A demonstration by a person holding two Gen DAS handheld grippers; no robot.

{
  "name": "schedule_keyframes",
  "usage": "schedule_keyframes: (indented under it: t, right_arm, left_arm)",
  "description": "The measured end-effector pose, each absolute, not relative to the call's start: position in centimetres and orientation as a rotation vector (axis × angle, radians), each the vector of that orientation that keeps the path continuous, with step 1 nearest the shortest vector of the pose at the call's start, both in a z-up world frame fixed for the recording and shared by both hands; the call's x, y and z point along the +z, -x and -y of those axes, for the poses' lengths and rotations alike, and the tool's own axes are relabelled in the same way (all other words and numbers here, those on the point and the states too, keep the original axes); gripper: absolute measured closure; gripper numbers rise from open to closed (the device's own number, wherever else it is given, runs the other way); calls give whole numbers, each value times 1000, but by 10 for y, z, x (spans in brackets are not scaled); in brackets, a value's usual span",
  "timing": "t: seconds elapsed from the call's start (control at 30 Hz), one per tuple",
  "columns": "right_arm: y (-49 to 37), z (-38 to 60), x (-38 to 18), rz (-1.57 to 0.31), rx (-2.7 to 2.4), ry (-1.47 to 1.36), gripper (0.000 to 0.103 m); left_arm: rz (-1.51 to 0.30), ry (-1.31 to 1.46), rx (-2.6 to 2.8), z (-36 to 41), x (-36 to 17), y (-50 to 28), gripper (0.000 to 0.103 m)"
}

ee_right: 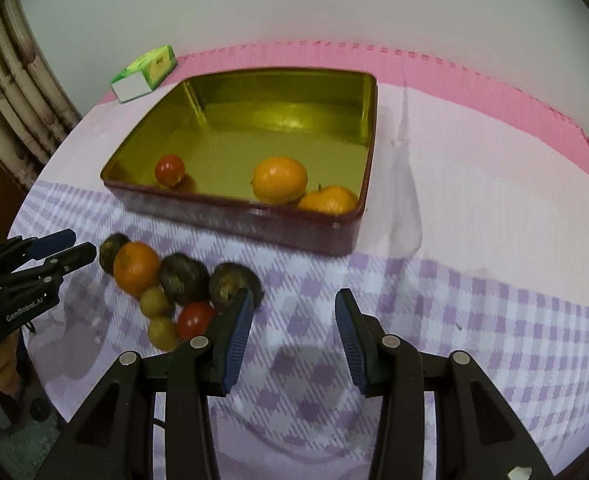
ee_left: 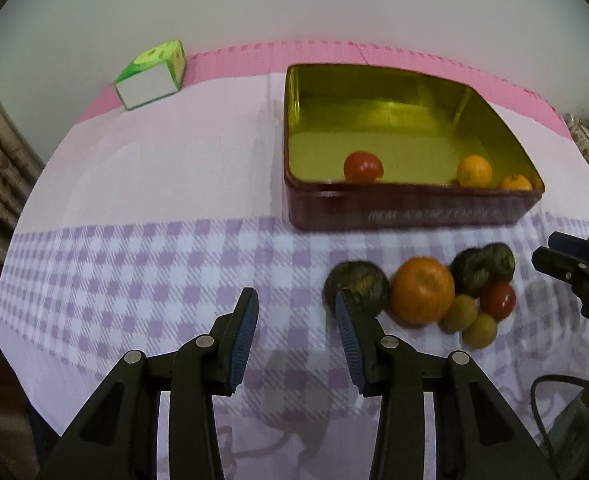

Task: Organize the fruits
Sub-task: 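Withdraw both open grippers from the tin back toward the fruit row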

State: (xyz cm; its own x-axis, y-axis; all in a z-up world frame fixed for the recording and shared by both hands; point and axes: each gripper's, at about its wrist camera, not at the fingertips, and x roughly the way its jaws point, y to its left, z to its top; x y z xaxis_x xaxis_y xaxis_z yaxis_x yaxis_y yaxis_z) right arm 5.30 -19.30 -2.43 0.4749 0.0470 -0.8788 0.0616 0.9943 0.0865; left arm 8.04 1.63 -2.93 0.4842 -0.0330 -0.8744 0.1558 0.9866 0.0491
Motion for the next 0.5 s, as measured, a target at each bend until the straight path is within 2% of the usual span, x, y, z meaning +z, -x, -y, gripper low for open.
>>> schedule_keyframes:
  t: [0.5]
  right_arm:
    - [-52, 178, -48, -1131, 43, -100, 62]
  left_arm:
    - [-1079, -130, -153, -7, -35, -69, 61]
